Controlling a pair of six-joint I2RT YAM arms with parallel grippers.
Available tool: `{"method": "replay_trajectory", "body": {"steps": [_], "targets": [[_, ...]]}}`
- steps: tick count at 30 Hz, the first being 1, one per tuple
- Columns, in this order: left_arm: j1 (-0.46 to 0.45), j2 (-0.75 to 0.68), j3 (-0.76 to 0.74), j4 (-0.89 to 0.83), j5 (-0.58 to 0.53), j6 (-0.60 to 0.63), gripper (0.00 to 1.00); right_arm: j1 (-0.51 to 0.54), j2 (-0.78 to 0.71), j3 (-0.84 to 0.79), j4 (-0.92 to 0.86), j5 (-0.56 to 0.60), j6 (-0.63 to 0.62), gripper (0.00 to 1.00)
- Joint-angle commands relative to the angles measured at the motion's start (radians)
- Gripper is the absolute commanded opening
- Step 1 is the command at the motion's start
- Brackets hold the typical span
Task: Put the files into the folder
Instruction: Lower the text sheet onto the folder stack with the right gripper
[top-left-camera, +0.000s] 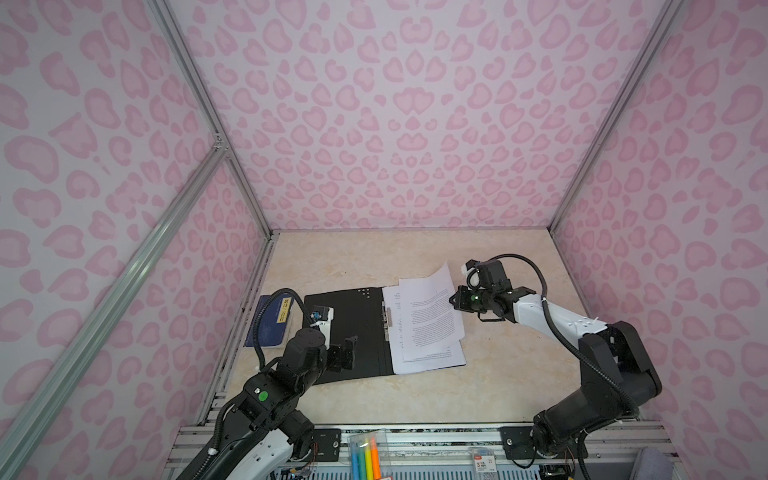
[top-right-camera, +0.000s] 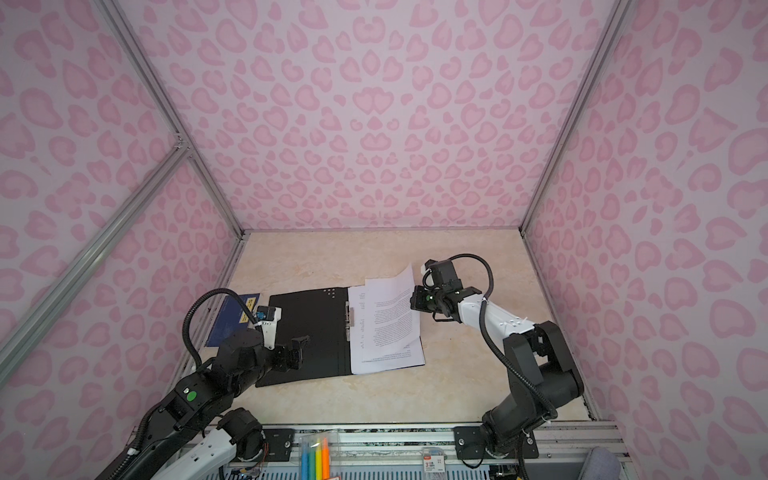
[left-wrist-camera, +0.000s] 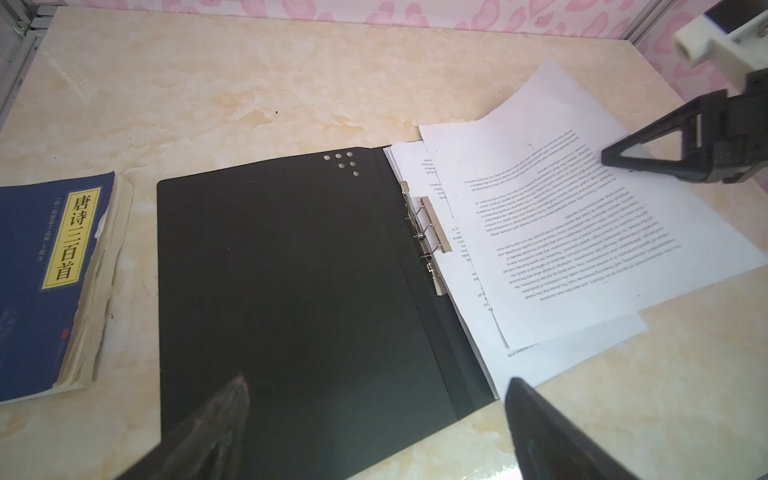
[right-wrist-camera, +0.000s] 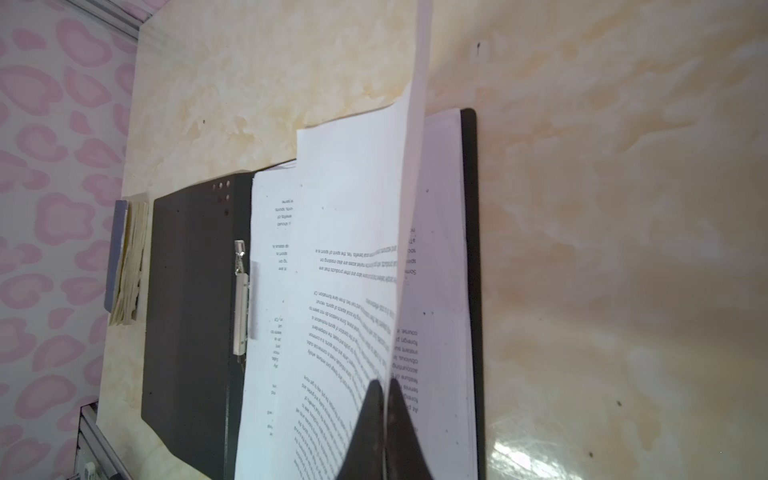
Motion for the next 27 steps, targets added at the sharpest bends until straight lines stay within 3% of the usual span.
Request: {"method": "replay_trajectory", "body": {"steps": [1, 27], "targets": [[0.000, 0.001, -0.005, 0.011, 0.004, 0.008, 0.97, 0.003, 0.042, -0.023, 0.117, -0.045, -0.025, 0.00], [0.000, 0.009, -0.007, 0.017, 0.018, 0.015, 0.97, 0.055, 0.047, -0.091, 0.120, -0.026, -0.005, 0.00]]}}
